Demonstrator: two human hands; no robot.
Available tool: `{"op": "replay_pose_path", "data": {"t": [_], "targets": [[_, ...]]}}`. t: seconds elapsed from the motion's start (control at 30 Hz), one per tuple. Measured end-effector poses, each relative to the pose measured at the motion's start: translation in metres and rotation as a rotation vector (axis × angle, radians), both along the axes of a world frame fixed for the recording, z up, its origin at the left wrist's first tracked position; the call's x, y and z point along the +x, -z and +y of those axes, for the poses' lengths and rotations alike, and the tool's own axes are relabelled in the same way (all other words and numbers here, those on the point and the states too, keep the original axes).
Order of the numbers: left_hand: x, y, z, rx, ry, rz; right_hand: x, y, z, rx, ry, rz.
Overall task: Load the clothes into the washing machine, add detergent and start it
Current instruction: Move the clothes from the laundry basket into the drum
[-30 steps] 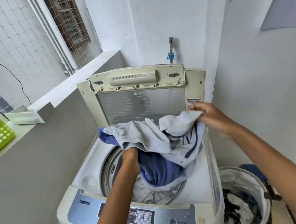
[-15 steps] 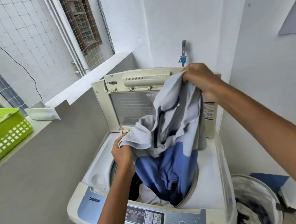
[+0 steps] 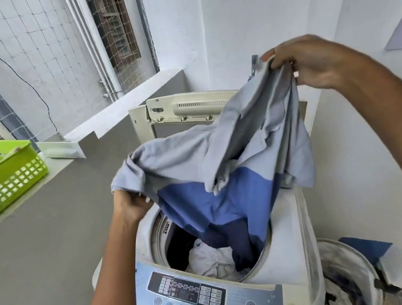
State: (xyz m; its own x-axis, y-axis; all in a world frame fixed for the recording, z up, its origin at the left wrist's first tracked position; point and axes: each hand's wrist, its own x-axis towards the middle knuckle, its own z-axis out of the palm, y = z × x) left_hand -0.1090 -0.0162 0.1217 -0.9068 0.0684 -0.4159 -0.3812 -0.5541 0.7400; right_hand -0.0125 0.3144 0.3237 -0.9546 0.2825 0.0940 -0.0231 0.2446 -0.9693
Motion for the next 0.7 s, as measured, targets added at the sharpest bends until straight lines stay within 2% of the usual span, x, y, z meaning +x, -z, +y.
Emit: {"op": "replay_pose_path", "data": {"t": [0.07,0.17,0.27,0.3,0.33,0.43,0.47,0.5,0.6,0.7], "targets": [[-0.006,-0.028,-0.003,0.081,0.035,0.047,0.001,-0.01,-0.002,0.107,0.014,0.05],[-0.014,-0.071,-0.005,0.179,0.08,0.197,-0.002,-0.026,-0.007,0.047,0.127,0.284],[-0.023,-0.099,-0.007,0.061,-0.008,0.317,-0.007,-0.038,-0.008,-0.038,0.283,0.488],[-0.026,-0.104,-0.008,-0.031,-0.053,0.343,-0.009,-0.04,-0.007,0.021,0.265,0.494],[-0.028,-0.107,-0.008,-0.212,-0.117,0.392,-0.009,-0.041,-0.006,0.144,0.201,0.473],[-0.041,-0.091,-0.014,-0.959,-0.226,0.613,-0.01,-0.042,-0.01,0.525,-0.06,0.237],[-0.042,-0.082,-0.014,-1.097,-0.194,0.641,-0.012,-0.038,-0.014,0.583,-0.081,0.167],[-0.043,-0.072,-0.013,-1.149,-0.147,0.631,-0.015,-0.032,-0.019,0.614,-0.076,0.132],[-0.045,-0.038,-0.004,-1.112,-0.019,0.52,-0.028,0.002,-0.034,0.597,-0.048,0.117],[-0.048,-0.01,0.002,-0.923,0.021,0.366,-0.041,0.04,-0.039,0.61,-0.004,0.102]]}}
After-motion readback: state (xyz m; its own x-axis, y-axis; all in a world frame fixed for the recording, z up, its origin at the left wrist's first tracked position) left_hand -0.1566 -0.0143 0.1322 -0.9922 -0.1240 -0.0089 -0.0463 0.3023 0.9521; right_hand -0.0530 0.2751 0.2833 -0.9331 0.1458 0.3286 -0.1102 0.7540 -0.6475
